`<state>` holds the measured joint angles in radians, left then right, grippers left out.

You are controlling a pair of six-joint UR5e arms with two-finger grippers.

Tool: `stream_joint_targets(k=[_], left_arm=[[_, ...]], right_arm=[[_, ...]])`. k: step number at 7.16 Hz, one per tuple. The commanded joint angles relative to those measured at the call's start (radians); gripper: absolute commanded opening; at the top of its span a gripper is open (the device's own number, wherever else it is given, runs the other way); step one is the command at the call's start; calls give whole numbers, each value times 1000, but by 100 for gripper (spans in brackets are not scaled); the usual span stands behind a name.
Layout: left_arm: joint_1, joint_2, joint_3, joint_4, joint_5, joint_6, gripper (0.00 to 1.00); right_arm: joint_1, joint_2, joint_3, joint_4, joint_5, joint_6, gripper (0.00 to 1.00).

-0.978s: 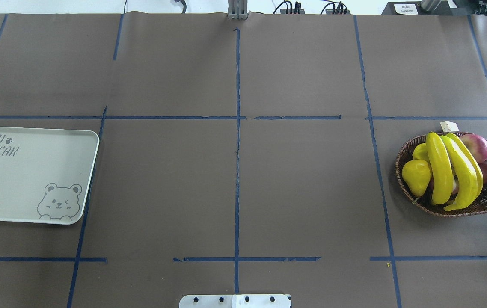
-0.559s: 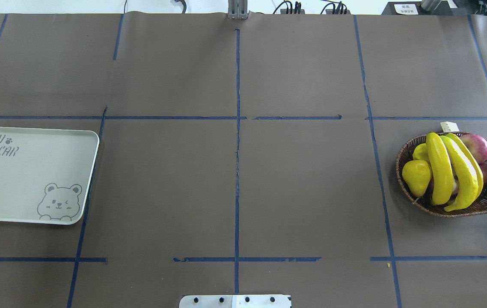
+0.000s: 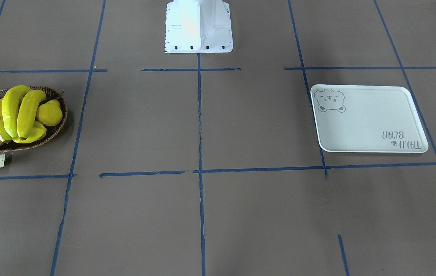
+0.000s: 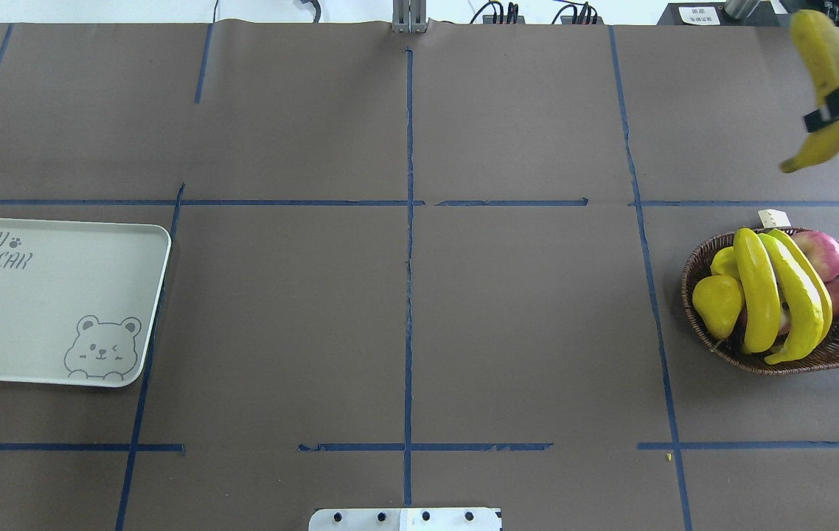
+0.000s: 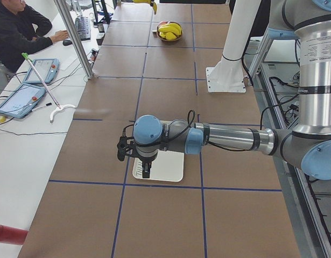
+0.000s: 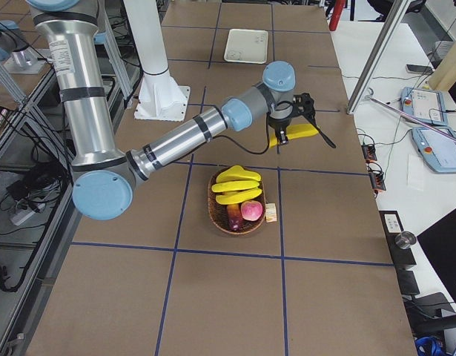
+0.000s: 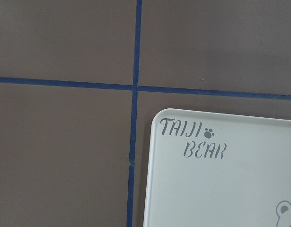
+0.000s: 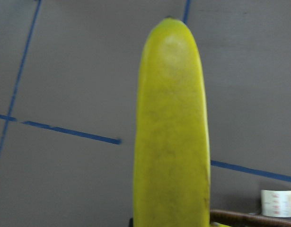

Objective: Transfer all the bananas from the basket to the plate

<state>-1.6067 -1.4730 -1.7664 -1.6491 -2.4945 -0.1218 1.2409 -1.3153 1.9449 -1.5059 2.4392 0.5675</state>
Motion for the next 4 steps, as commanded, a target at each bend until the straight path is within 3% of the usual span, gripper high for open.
stream_joint_targets(k=[1,3,4], left_arm=[[97,-22,2,-204,-21,-251,100],[235,-110,14,-413,-20,-620,100],[298,-178,25,-505,-20,-814,100]], right_arm=[[-223,193,17,1,-60,402,0],[-508,316,49,7,-338,666,0],[-605,321,43,94,-432,710,0]])
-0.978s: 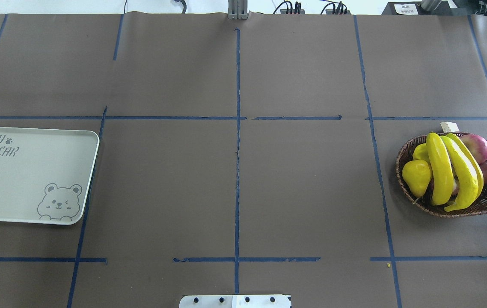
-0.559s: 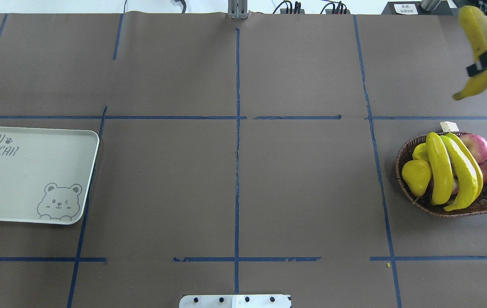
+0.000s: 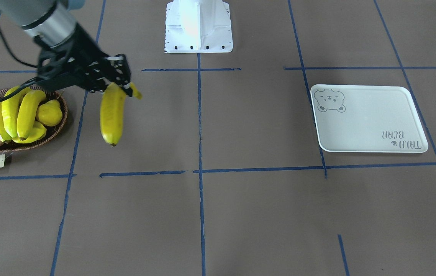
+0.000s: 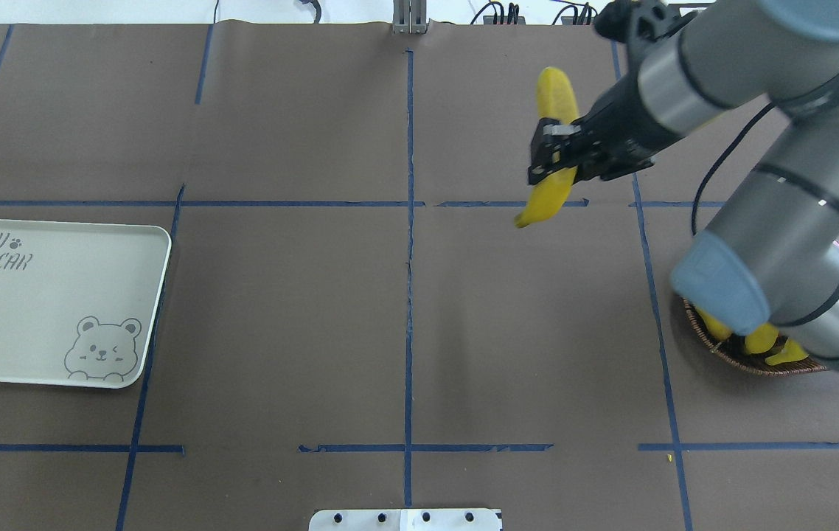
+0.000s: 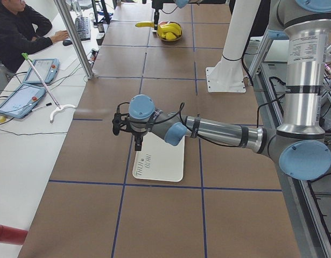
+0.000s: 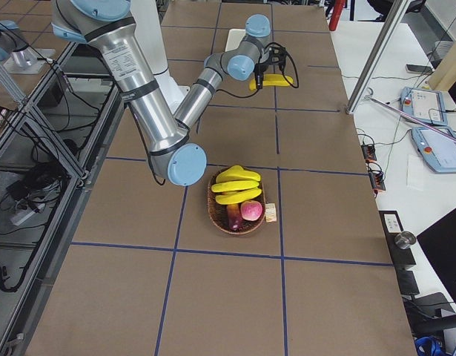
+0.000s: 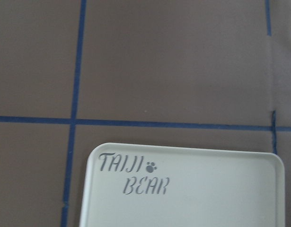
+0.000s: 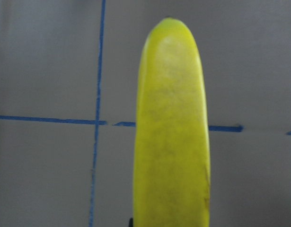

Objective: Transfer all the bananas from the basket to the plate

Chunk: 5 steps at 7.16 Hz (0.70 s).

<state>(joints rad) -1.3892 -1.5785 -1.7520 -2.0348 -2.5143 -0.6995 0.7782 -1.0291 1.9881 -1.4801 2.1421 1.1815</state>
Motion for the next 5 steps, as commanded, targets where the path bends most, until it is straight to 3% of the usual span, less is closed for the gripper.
stream_joint_targets(k=[1,3,5], left_arm=[[151,-124,16,-196,9,-390,99],[328,-245,19,-388,96,-772,99],[500,-351,-6,-525,228,-1120,98]], right_arm=[[-208,34,-9,175,-183,184,0],[-322,38,-12,298,-331,259,0],[-341,46,-14,319,-340,254,0]])
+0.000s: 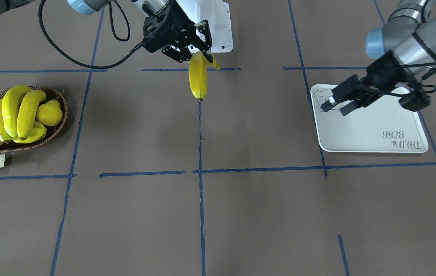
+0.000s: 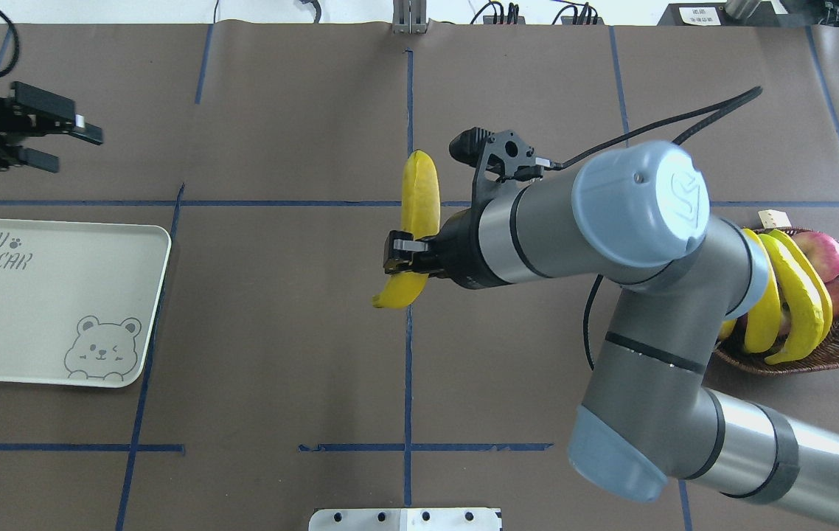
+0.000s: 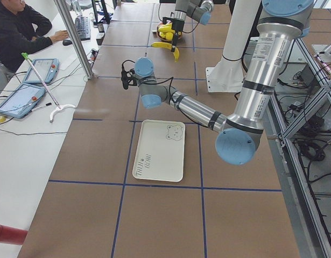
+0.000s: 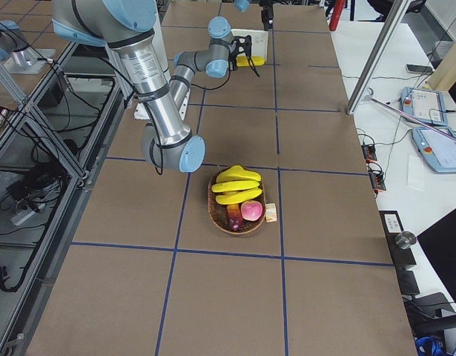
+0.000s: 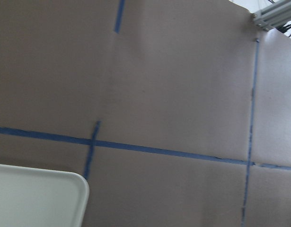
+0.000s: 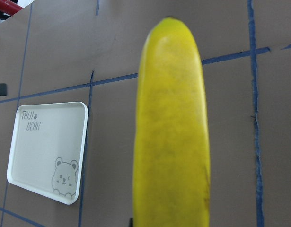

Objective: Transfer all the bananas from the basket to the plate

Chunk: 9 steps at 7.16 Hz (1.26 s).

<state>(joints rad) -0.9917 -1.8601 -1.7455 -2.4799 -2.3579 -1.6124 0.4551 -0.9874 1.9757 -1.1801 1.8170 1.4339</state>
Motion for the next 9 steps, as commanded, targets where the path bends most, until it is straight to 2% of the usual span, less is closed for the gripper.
stream_joint_targets(k=[1,4,7,8,9], left_arm=[[151,-143,-12,-79,101,-296,98],[217,-234,-12,-68,108,-346,98],[333,-249,-12,-68,222,-346,95],[359,-252,-14,-70,244,-346,93],[367,-255,-14,-70,244,-346,86]], right_arm=[[-24,10,-3,19,-15,2,0],[-33,12,-3,19,-15,2,0],[-33,19,-3,17,-15,3,0],[-35,19,-3,17,-15,2,0],[-36,19,-3,19,-15,2,0]])
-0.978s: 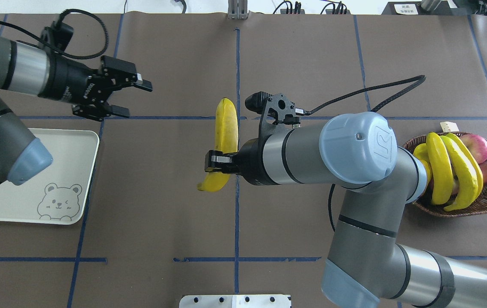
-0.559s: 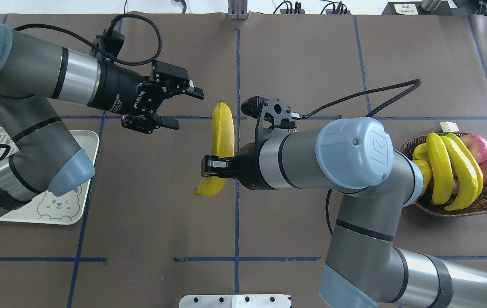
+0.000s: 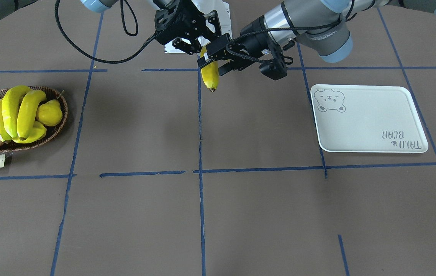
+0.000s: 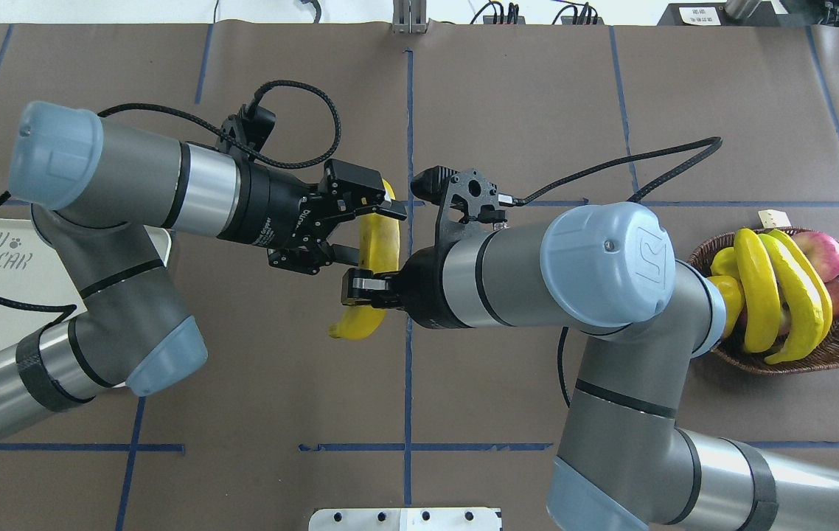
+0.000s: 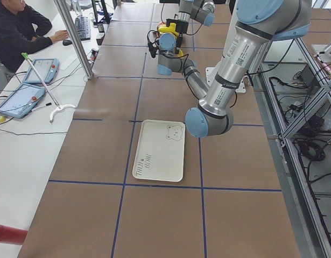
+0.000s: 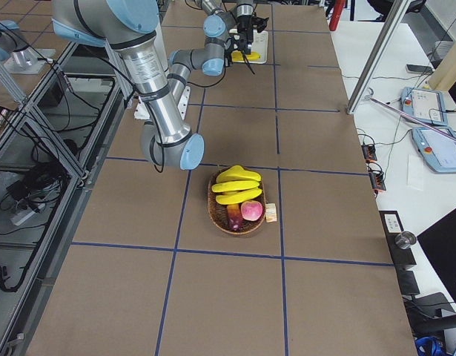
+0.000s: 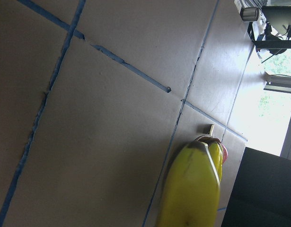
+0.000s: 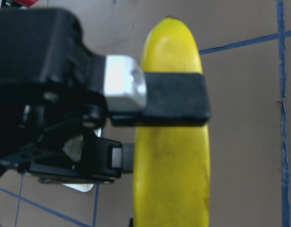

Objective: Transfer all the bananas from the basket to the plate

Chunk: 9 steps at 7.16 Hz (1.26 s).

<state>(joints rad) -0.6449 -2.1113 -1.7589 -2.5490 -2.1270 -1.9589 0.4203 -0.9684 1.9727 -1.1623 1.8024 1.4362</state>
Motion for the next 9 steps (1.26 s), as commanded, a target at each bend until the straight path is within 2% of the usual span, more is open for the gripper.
stream_joint_targets(k=[1,2,3,4,5,6,9], left_arm=[[21,-3,-1,0,13,0,46],[16,8,-4,-13,6,6,4],[7,14,-11,-11,-1,11,0],[-1,14,-13,-2,-1,9,0],[-7,14,-14,0,-2,9,0],[-12,36,-40,4,-4,8,0],[-48,51,-13,42,19,6,0]], right_arm=[[-1,0,0,1,0,1,0],[-5,-1,0,1,2,1,1],[-6,-3,2,3,2,3,1],[-6,-1,3,3,3,4,23],[-11,-4,3,3,3,6,99],[-12,-4,6,3,5,6,100],[-3,-16,40,-2,9,6,100]])
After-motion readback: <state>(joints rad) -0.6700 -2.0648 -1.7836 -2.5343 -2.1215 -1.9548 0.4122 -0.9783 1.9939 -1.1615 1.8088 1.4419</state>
